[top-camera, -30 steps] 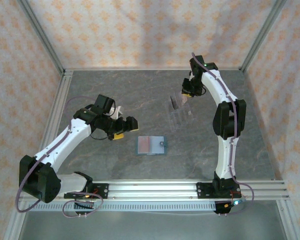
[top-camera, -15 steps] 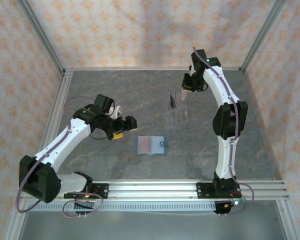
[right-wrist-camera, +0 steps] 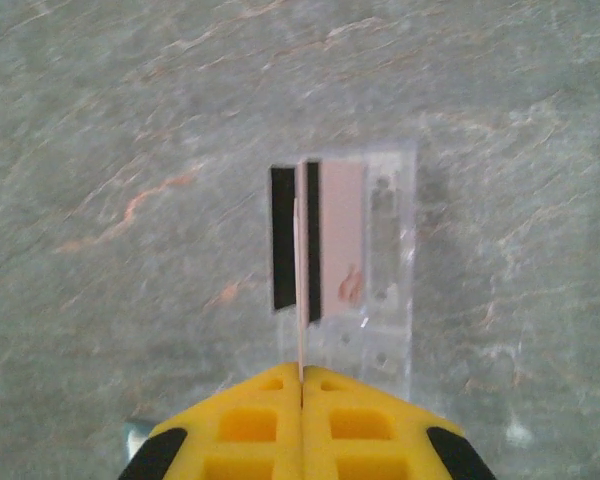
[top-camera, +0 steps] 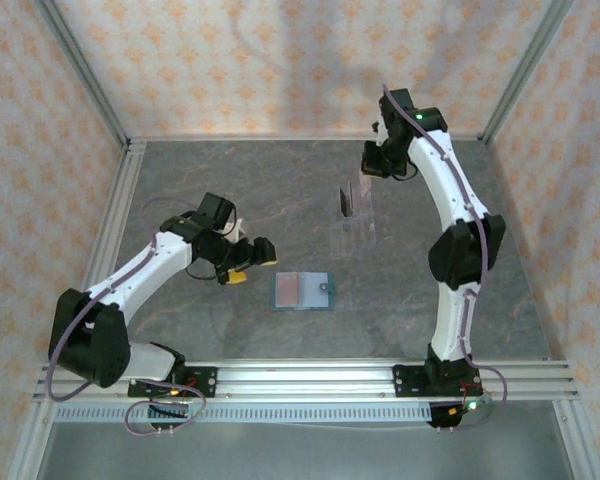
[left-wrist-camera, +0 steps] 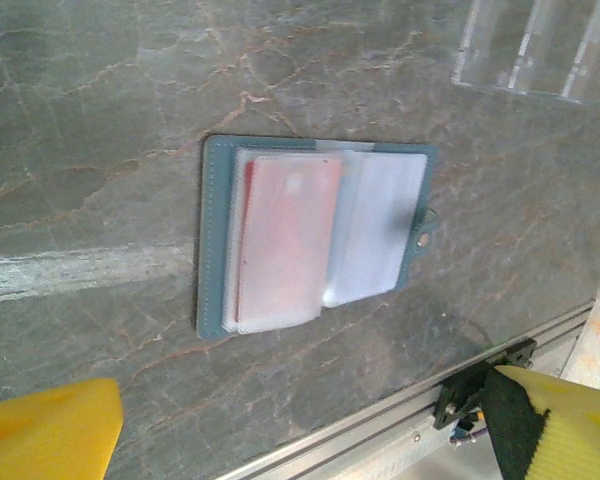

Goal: Put the credit cards into the card holder

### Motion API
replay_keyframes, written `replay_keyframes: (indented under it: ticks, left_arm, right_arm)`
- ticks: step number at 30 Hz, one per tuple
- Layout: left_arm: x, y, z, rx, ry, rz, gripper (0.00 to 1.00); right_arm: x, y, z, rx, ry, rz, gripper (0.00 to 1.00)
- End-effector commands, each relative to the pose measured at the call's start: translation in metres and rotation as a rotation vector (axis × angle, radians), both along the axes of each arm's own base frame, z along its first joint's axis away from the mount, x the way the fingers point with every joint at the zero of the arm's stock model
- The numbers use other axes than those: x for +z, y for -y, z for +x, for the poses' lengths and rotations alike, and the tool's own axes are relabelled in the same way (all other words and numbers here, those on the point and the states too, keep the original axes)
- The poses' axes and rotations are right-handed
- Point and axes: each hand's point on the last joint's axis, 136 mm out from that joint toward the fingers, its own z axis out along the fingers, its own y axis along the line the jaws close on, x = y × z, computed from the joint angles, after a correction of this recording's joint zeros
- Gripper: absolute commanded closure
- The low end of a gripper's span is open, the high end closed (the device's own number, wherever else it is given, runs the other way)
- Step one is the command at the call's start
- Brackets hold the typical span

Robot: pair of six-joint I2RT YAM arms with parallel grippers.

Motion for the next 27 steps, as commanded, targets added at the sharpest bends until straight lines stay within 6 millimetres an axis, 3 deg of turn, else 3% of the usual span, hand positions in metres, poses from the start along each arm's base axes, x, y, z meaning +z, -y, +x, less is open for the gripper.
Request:
replay_keyframes:
  ticks: [1,5,10,15,20,27]
  left_arm:
    - [-0.013,-0.004,0.012,0.061,0.011,0.019,0.06]
    - [-0.029,-0.006,0.015,0.097,0.0,0.056,0.08]
    - [-0.042,-0.003,0.01,0.026,-0.011,0.176,0.12]
    - [-0.063,0.007,0.005,-0.102,-0.044,0.253,0.18]
    - [-0.074,0.016,0.003,-0.151,-0.039,0.245,0.22]
    - [-0.085,0.018,-0.003,-0.173,-0.073,0.265,0.28]
  right_arm:
    - [0.051,-0.014,-0.033,0.024,0.123,0.054,1.0]
    - [0.05,-0.032,-0.064,0.032,0.16,0.159,1.0]
    - [0.021,-0.057,-0.105,0.075,0.186,0.316,1.0]
    - [-0.016,-0.082,-0.136,0.113,0.211,0.345,1.0]
    - [-0.035,-0.101,-0.148,0.096,0.239,0.408,1.0]
    - [-0.065,-0.099,-0.154,0.001,0.258,0.476,1.0]
